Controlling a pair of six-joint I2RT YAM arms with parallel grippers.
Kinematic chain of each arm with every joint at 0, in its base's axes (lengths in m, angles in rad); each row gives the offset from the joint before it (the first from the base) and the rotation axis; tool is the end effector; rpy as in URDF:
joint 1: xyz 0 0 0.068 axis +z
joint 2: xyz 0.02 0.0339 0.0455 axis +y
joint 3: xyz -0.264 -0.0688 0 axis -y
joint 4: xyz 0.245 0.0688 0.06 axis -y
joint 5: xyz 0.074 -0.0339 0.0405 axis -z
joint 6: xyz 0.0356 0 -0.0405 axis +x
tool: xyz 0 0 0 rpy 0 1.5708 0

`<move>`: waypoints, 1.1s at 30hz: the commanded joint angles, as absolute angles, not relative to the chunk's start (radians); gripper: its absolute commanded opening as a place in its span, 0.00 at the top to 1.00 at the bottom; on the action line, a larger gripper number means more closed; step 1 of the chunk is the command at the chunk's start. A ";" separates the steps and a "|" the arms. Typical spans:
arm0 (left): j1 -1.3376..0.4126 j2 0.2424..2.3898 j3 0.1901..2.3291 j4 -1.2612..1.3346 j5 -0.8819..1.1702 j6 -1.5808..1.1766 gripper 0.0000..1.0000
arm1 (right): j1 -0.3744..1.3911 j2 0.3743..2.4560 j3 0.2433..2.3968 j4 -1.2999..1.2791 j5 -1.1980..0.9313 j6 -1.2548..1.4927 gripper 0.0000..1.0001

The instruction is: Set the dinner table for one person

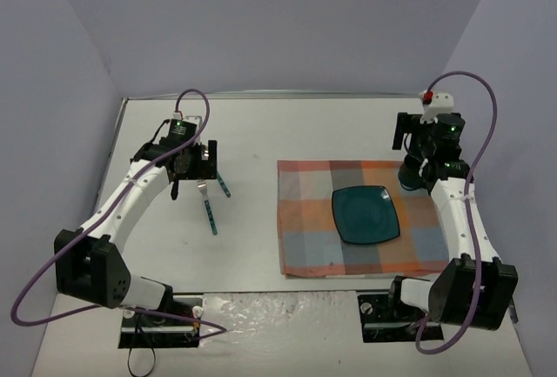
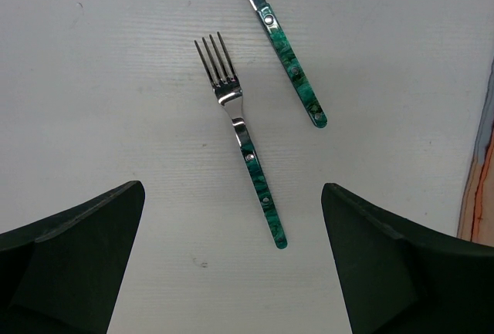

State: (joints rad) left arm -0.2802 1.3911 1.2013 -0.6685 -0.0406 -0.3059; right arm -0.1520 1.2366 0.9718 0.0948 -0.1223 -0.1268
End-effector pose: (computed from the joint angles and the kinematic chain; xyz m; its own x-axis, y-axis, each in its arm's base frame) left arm 0.2852 -0.0806 0.3030 -0.7690 -0.0918 -0.6326 0.0202 0.9857 -0.1676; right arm 0.2906 -0.0401 0.3382 -0.1699 -0.1010 -0.9803 0.0100 0.9945 -0.1042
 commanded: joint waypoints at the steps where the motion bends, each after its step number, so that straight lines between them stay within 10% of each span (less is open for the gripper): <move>1: -0.269 1.431 1.215 -0.648 -0.078 -0.340 0.03 | -0.081 1.126 1.027 0.144 -0.105 0.106 0.00; 21: -0.274 1.600 1.042 -0.508 -0.097 -0.628 0.21 | 0.143 0.827 0.718 0.145 -0.260 0.301 0.00; 33: -0.321 1.680 0.959 -0.425 -0.140 -0.707 0.77 | 0.144 0.725 0.706 0.084 -0.279 0.290 0.00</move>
